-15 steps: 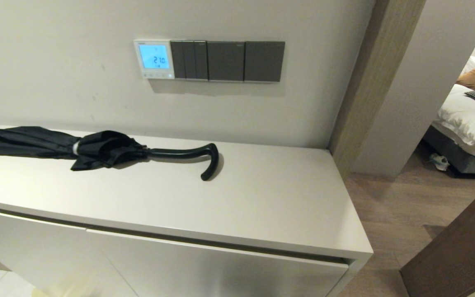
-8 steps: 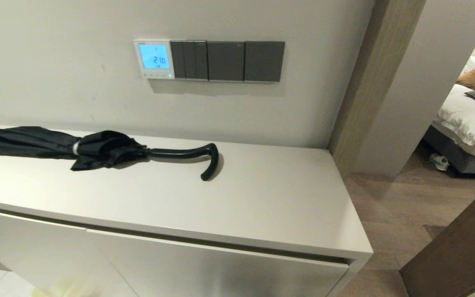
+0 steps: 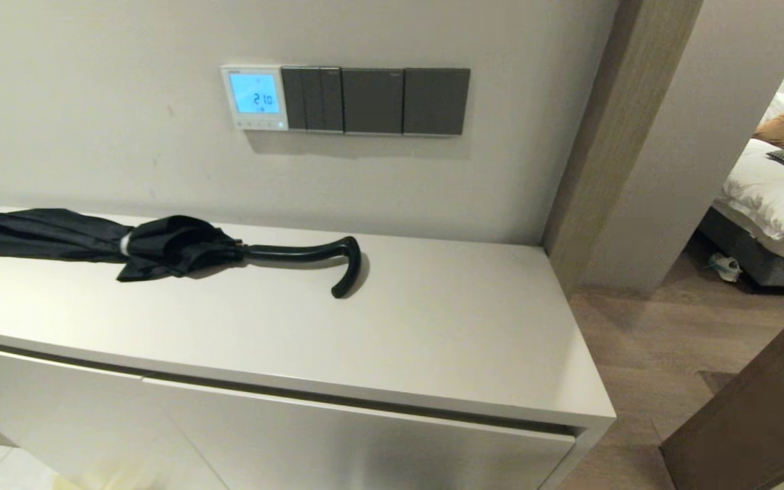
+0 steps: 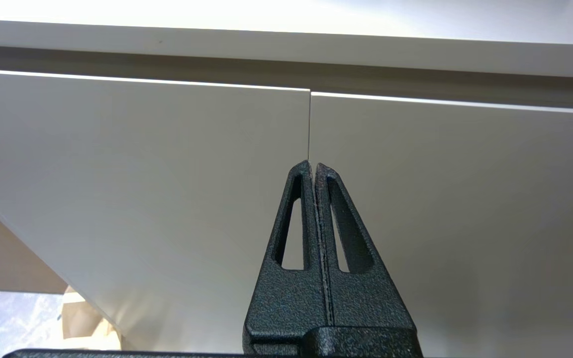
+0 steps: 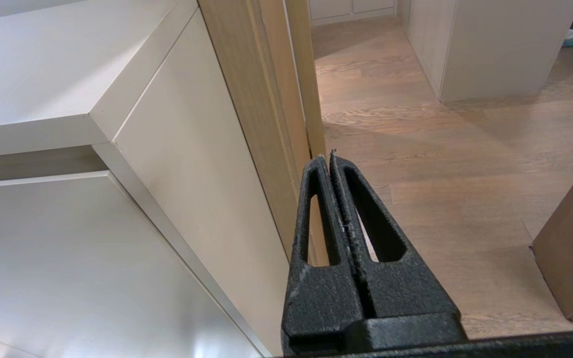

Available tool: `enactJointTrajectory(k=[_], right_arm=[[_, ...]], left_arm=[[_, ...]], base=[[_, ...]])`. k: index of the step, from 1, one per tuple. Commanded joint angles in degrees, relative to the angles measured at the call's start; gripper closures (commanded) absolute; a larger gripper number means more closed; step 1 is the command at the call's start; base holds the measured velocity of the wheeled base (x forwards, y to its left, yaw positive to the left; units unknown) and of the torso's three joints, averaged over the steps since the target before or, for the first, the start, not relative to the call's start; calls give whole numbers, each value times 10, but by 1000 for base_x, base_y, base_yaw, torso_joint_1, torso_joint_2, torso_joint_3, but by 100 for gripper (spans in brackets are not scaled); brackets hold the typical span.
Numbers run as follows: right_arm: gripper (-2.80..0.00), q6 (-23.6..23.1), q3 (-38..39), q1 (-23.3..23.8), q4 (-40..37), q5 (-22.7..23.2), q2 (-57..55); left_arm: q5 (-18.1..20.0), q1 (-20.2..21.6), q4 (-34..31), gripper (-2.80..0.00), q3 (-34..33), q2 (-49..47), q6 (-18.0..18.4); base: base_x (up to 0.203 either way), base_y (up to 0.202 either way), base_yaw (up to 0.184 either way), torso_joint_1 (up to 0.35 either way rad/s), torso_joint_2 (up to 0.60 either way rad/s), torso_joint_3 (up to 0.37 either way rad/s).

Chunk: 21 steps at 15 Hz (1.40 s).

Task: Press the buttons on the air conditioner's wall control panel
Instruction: Turn off the central air conditioner

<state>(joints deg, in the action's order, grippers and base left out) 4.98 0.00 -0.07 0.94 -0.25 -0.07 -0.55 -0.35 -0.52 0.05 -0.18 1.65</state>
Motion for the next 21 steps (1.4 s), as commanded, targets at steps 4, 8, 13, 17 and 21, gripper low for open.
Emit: enactJointTrajectory(k=[4,8,13,17,21], right_arm=[[0,0,1,0,0,0,0],[0,0,0,0,0,0,0],[0,0,1,0,0,0,0],[0,0,1,0,0,0,0],[0,0,1,0,0,0,0]], left_arm=[[0,0,0,0,0,0,0],[-1,0,0,0,0,0,0],[-1,0,0,0,0,0,-1],[-1,0,1,0,0,0,0],[0,0,1,0,0,0,0]], base=[[0,0,0,0,0,0],[0,0,0,0,0,0],[0,0,0,0,0,0],[0,0,0,0,0,0],[0,0,0,0,0,0]])
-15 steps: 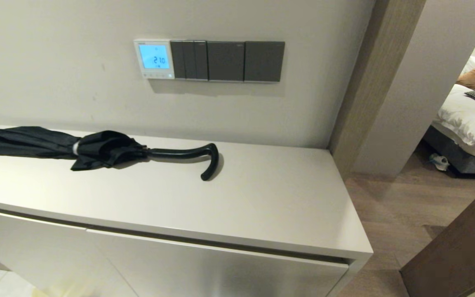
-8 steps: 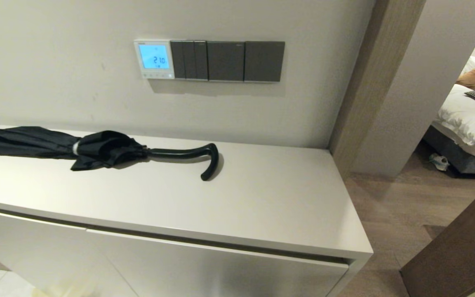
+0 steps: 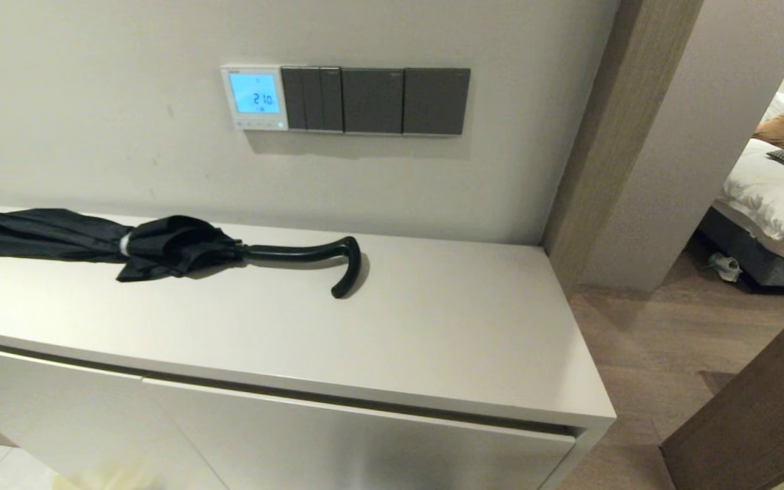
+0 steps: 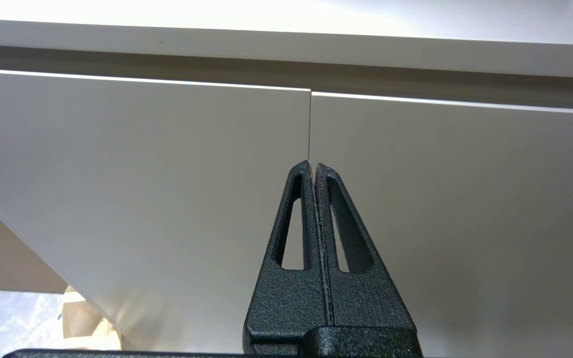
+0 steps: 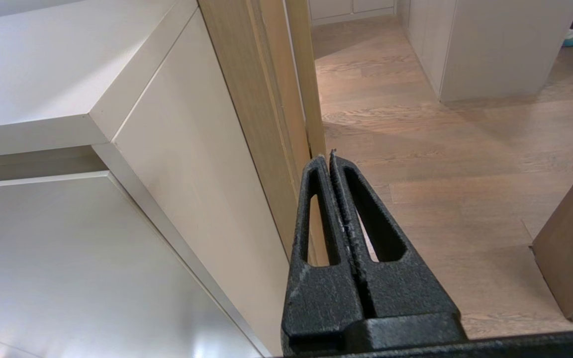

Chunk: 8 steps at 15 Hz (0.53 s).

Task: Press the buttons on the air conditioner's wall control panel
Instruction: Turn off the central air conditioner

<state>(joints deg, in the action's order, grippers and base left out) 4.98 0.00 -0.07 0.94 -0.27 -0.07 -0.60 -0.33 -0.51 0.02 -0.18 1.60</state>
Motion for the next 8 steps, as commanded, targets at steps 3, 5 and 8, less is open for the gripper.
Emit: enactJointTrajectory(k=[3,5,8], right_arm=[[0,0,0,0,0,0,0],[0,0,1,0,0,0,0],[0,0,1,0,0,0,0]], left_arm=[[0,0,0,0,0,0,0],[2,0,7,0,0,1,-4],[2,0,18,0,6,1,1]], base=[[0,0,0,0,0,0],[0,0,0,0,0,0],[0,0,0,0,0,0]])
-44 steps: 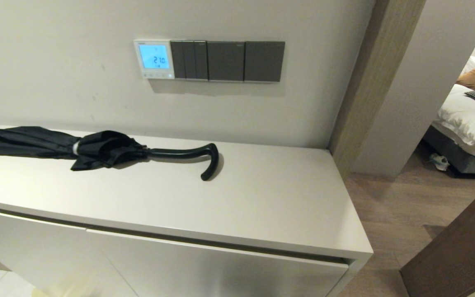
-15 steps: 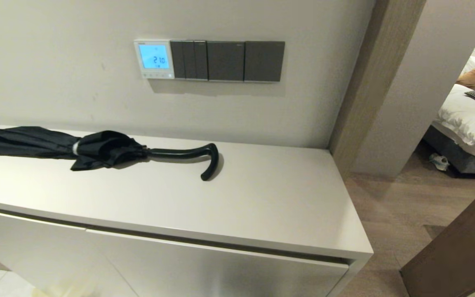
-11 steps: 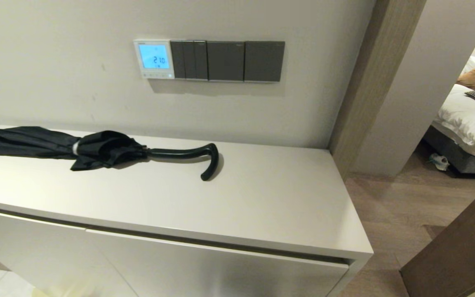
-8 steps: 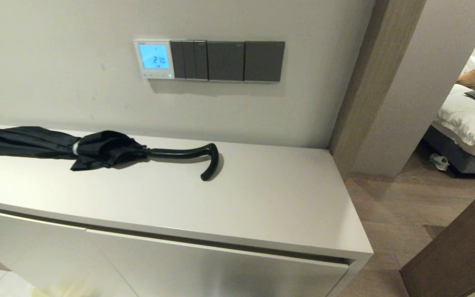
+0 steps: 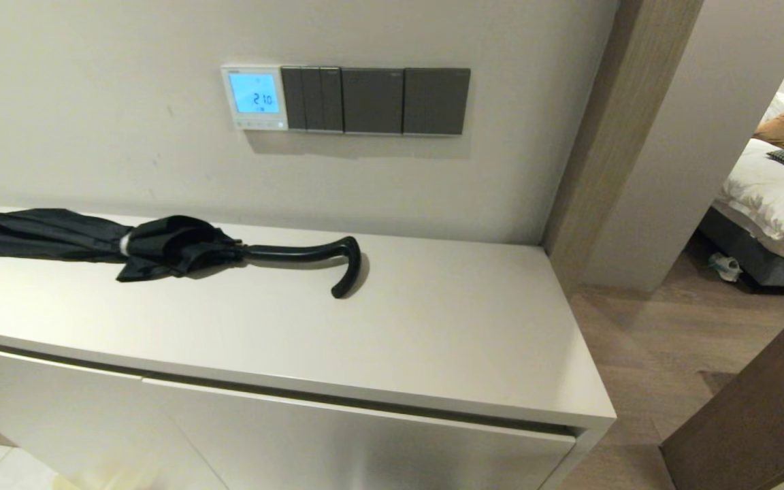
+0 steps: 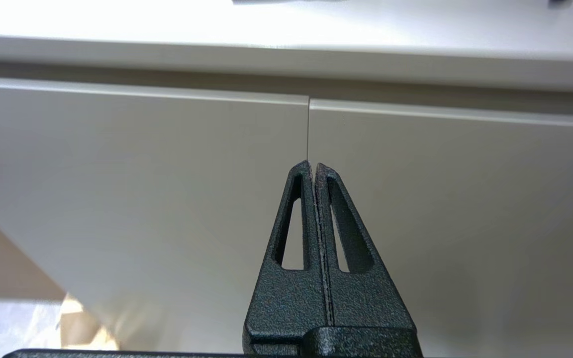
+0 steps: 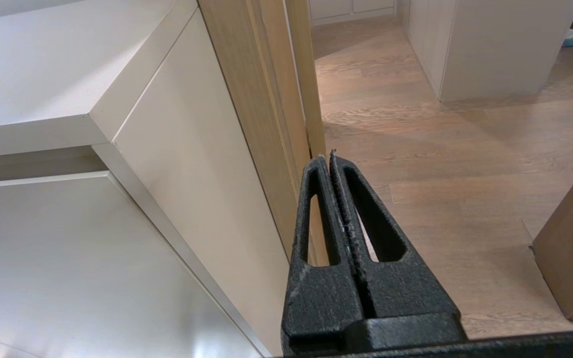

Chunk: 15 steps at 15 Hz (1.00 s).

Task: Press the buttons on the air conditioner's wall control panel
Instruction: Turn off the central air conditioner

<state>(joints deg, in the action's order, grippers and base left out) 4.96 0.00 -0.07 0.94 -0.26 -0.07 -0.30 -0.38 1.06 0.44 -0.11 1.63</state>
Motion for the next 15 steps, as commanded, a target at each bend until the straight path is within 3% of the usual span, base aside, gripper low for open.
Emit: enactJointTrajectory(k=[1,6,15], right_arm=[[0,0,1,0,0,0,0],[0,0,1,0,0,0,0],[0,0,1,0,0,0,0]], left_arm=[[-1,0,2,0,2,0,0],[-5,0,-20,0,145,-82,0],[-7,-1,163,0,272,-374,-6]], base=[[0,0,0,0,0,0],[0,0,0,0,0,0],[0,0,0,0,0,0]])
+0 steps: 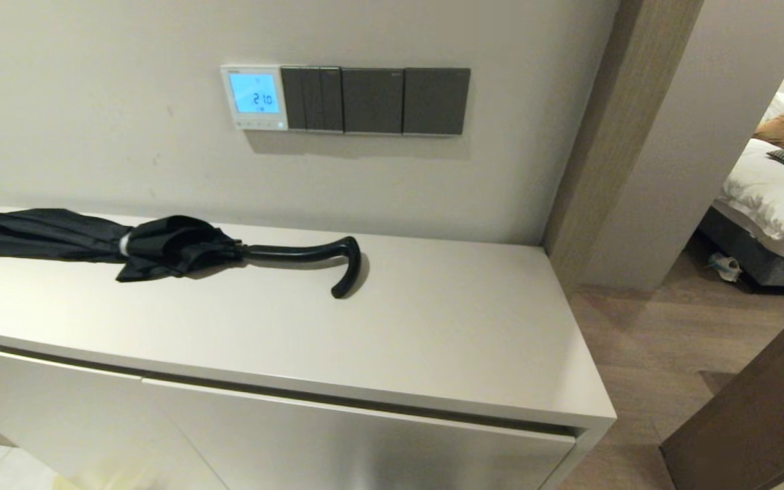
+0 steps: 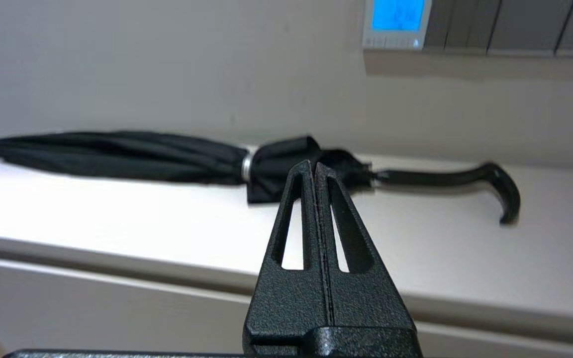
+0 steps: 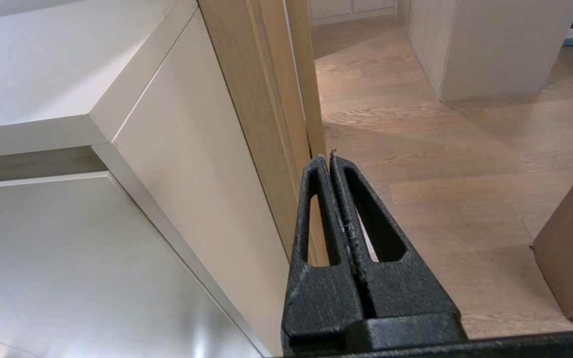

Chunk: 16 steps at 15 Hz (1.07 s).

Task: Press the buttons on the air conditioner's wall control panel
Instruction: Turn off the central air conditioner

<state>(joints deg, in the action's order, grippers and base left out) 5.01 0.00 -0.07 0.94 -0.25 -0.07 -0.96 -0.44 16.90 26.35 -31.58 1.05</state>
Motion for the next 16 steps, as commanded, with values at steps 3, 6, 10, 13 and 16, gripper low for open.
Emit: enactJointTrajectory(k=[3,6,10,13,16], right_arm=[[0,1,1,0,0,0,0],[0,1,1,0,0,0,0],[0,1,0,0,0,0,0],[0,1,1,0,0,0,-1],[0,1,0,0,0,0,-1]], left_arm=[[-1,0,49,0,71,-161,1],[3,-3,65,0,128,-222,0],[9,-12,69,0,180,-274,0],[14,-64,70,0,257,-384,0],[17,-125,70,0,337,-501,-1]], base=[[0,0,0,0,0,0],[0,0,0,0,0,0],[0,0,0,0,0,0],[0,0,0,0,0,0],[0,0,0,0,0,0]])
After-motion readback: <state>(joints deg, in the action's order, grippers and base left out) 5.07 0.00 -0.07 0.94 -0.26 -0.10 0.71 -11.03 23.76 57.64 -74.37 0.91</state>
